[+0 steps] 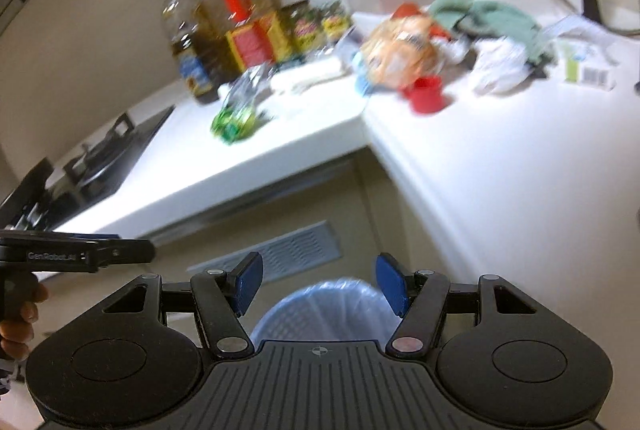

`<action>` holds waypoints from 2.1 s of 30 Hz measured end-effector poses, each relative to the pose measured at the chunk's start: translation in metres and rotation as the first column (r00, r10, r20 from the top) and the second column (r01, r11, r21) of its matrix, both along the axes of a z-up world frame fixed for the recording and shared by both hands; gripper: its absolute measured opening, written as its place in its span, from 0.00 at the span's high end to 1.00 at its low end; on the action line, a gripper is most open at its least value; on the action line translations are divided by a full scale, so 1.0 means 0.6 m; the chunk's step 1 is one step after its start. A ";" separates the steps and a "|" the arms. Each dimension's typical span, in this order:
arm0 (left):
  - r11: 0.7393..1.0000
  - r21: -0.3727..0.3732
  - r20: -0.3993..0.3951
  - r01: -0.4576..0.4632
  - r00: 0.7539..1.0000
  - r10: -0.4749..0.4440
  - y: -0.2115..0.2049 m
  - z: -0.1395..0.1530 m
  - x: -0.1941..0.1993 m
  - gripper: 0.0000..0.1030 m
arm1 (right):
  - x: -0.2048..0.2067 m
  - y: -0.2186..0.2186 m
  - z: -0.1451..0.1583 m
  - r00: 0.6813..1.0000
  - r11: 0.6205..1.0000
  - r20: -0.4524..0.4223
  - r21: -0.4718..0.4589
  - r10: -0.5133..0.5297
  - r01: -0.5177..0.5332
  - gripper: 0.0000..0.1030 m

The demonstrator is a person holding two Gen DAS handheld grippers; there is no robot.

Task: Collect trash
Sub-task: 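Raise both tools back toward the counter trash, then grasp the yellow plastic bag with the right tool while the left tool grasps the red cup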

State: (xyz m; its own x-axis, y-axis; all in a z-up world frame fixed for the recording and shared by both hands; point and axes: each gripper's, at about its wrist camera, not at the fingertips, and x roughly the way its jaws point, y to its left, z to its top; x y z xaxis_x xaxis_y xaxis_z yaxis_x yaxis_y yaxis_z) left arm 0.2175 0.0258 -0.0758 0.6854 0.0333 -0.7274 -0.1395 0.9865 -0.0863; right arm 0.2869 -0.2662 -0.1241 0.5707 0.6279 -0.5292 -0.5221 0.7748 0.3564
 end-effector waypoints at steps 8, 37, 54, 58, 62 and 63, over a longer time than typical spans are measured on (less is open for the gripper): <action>0.999 0.011 0.052 0.031 0.998 -0.032 0.004 0.028 0.038 0.30 | 0.040 -0.028 0.038 0.994 0.996 0.064 -0.001 -0.093 0.093 0.39; 0.999 0.048 0.121 0.016 0.992 -0.022 0.082 0.049 0.185 0.30 | 0.298 0.016 0.061 0.973 0.976 0.102 0.079 -0.209 0.201 0.39; 0.997 0.046 0.122 0.058 0.991 -0.063 0.060 0.048 0.209 0.31 | 0.322 0.003 0.055 0.975 0.967 0.095 0.177 -0.202 0.184 0.67; 0.995 0.042 0.139 0.093 0.985 -0.098 0.039 0.053 0.217 0.31 | 0.305 -0.011 0.079 0.963 0.959 0.146 0.208 -0.226 0.193 0.68; 0.988 0.036 0.148 0.153 0.977 -0.156 0.005 0.051 0.230 0.32 | 0.286 -0.039 0.109 0.948 0.945 0.175 0.242 -0.266 0.220 0.68; 0.984 0.033 0.151 0.175 0.972 -0.178 -0.006 0.050 0.234 0.33 | 0.280 -0.047 0.116 0.944 0.941 0.178 0.247 -0.279 0.232 0.68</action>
